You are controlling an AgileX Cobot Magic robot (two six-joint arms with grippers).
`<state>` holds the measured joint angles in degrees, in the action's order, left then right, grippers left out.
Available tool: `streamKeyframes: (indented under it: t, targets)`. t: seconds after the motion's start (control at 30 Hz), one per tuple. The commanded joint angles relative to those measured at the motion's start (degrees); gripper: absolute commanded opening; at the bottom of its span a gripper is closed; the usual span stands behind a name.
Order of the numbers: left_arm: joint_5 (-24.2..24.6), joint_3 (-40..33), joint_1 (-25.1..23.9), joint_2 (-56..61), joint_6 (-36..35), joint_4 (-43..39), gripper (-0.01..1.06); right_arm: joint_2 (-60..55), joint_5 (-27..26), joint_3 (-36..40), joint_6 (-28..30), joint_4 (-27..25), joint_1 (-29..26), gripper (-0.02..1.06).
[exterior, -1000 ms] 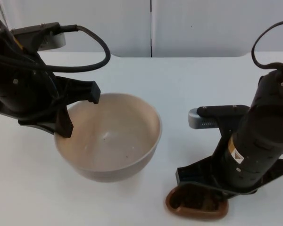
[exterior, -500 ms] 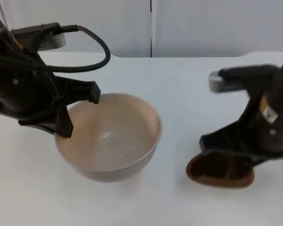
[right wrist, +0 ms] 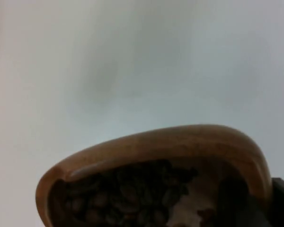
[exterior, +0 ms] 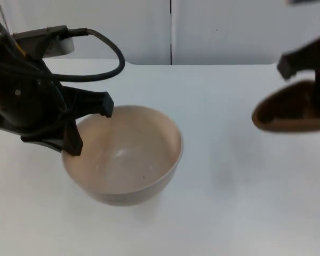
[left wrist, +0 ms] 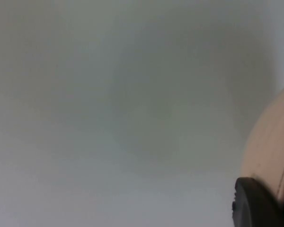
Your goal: Pick up the bowl with the left hand and pour the coffee beans from the cup into the bowl with the right hand.
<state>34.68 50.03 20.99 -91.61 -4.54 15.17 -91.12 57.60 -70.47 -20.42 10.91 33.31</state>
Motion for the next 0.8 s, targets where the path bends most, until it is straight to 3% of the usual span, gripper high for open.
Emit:
streamKeyframes:
  t: [0.0, 0.13, 0.43, 0.77]
  targets:
    - [-0.7, -0.1, 0.2, 0.7, -0.3, 0.5, 0.0, 0.6, 3.3, -3.7, 3.2, -1.3, -0.3, 0.0]
    - [-0.7, -0.1, 0.2, 0.7, -0.3, 0.5, 0.0, 0.6, 11.9, -14.1, 6.2, -1.3, -0.3, 0.0]
    - [-0.5, -0.1, 0.2, 0.7, -0.3, 0.6, 0.0, 0.5, 12.4, -24.2, 8.5, -2.5, -0.2, 0.0]
    - [-0.5, -0.1, 0.4, 0.7, -0.3, 0.9, 0.0, 0.0, 12.4, -24.4, 8.5, -3.8, 0.1, 0.0]
